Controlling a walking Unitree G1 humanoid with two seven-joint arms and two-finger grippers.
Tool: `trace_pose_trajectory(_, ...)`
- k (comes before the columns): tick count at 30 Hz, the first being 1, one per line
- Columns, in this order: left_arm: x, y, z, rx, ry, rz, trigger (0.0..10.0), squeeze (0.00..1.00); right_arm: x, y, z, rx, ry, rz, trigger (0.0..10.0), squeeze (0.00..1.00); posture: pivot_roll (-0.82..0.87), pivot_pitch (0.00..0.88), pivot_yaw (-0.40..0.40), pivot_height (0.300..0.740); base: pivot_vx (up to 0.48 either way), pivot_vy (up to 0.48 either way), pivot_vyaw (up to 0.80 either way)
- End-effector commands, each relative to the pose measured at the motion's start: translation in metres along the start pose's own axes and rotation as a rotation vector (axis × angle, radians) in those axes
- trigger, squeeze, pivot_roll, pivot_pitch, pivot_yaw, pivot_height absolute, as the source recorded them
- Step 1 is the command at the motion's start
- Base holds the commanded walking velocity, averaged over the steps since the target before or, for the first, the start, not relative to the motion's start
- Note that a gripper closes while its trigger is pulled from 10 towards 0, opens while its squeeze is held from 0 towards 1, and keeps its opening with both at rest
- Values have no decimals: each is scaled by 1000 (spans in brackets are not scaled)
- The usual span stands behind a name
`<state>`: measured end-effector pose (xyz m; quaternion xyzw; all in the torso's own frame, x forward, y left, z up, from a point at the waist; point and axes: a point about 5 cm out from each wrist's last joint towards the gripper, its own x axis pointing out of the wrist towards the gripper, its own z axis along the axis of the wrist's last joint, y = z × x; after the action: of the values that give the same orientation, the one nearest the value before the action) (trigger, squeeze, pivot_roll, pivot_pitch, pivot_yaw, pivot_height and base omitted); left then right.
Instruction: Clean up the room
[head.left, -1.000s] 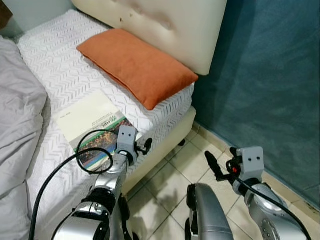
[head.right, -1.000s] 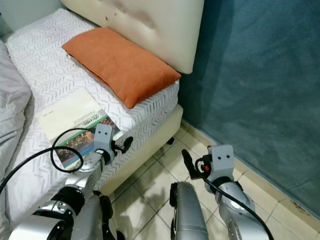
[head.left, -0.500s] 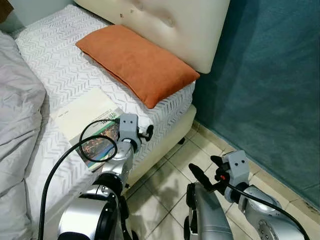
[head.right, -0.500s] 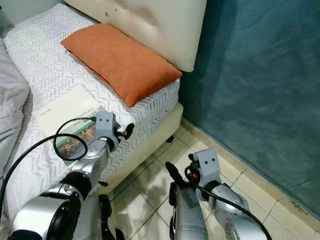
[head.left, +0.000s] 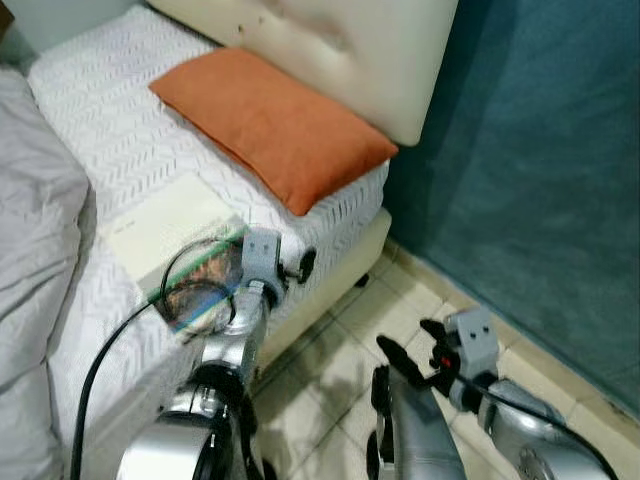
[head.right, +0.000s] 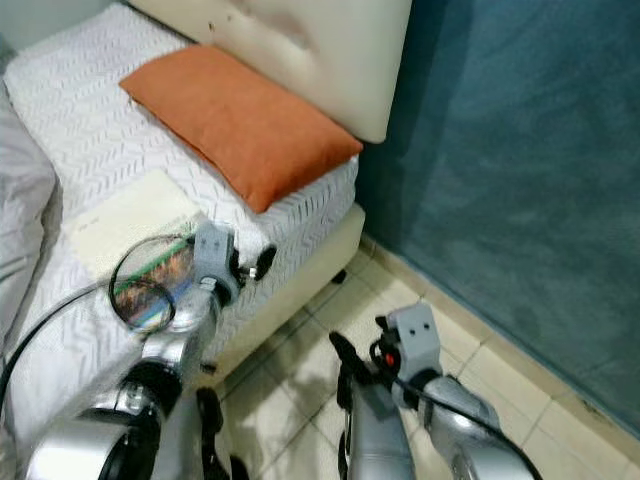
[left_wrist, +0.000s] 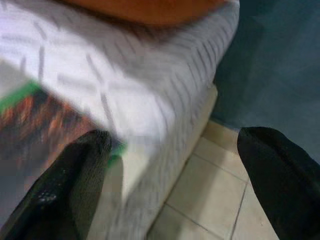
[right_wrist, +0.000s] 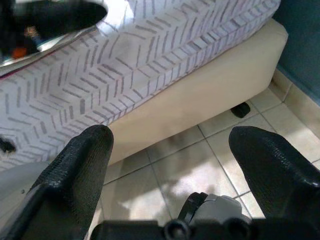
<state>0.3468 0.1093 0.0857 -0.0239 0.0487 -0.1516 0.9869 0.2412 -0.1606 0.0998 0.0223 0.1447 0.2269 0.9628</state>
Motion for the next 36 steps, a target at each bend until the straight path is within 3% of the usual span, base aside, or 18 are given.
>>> trace_pose_trajectory(1, -12, 2, -2, 13, -14, -13, 10000, 0, -3, 1, -1, 28, -9, 1, 10000, 0, -165, 204, 35, 570, 0, 0, 0)
trace_pose_trajectory(3, -31, 8, -5, 65, -38, 18, 10000, 0, -2, -3, -2, 64, -29, -33, 10000, 0, -136, 168, 39, 570, 0, 0, 0)
trace_pose_trajectory(5, -39, 12, -4, 92, -52, 36, 10000, 0, -1, -6, -2, 80, -39, -54, 10000, 0, -128, 158, 39, 570, 0, 0, 0)
trace_pose_trajectory(8, -65, 22, 12, 104, -146, 110, 10000, 0, 3, -21, -2, 126, -96, -163, 10000, 0, -81, 117, 31, 570, 0, 0, 0)
trace_pose_trajectory(9, -73, 28, 22, 178, -197, 159, 10000, 0, 6, -31, -4, 126, -105, -237, 10000, 0, -58, 90, 23, 570, 0, 0, 0)
trace_pose_trajectory(11, -75, 29, 25, 218, -215, 172, 10000, 0, 9, -35, -6, 130, -99, -259, 10000, 0, -48, 79, 19, 570, 0, 0, 0)
trace_pose_trajectory(12, -82, 27, 27, 251, -217, 233, 10000, 0, 14, -37, -9, 150, -86, -270, 10000, 0, -37, 64, 13, 570, 0, 0, 0)
trace_pose_trajectory(14, -86, 23, 24, 252, -194, 266, 10000, 0, 18, -37, -9, 169, -93, -259, 10000, 0, -34, 57, 12, 570, 0, 0, 0)
trace_pose_trajectory(17, -84, 15, 9, 197, -121, 284, 10000, 0, 25, -38, -11, 118, -76, -260, 10000, 0, -39, 49, 11, 570, 0, 0, 602)
trace_pose_trajectory(21, -82, 18, 5, 212, -80, 323, 10000, 0, 30, -39, -10, 107, -95, -259, 10000, 0, -54, 38, 12, 570, 0, 0, 527)
trace_pose_trajectory(31, -83, 16, -7, 209, -13, 342, 10000, 0, 24, -44, -20, 89, -102, -250, 10000, 0, -71, 24, 19, 570, 0, -229, 497)
trace_pose_trajectory(36, -83, 17, -19, 133, 53, 362, 10000, 0, 23, -41, -22, 95, -109, -228, 10000, 0, -84, 29, 19, 570, 0, 0, 488)
